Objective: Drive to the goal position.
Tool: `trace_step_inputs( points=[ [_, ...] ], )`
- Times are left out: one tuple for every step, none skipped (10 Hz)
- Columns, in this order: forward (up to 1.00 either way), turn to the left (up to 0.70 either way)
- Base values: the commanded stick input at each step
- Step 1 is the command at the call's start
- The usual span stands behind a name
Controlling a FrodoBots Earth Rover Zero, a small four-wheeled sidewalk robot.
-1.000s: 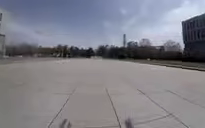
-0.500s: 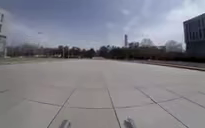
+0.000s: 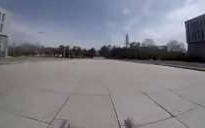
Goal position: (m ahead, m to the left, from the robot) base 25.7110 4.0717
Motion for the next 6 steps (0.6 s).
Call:
trace_step_inputs(
  points=[
    [0.85,0.0],
    [0.85,0.0],
    [0.85,0.0],
    [0.85,0.0],
    [0.85,0.0],
    [0.85,0.0]
  ],
)
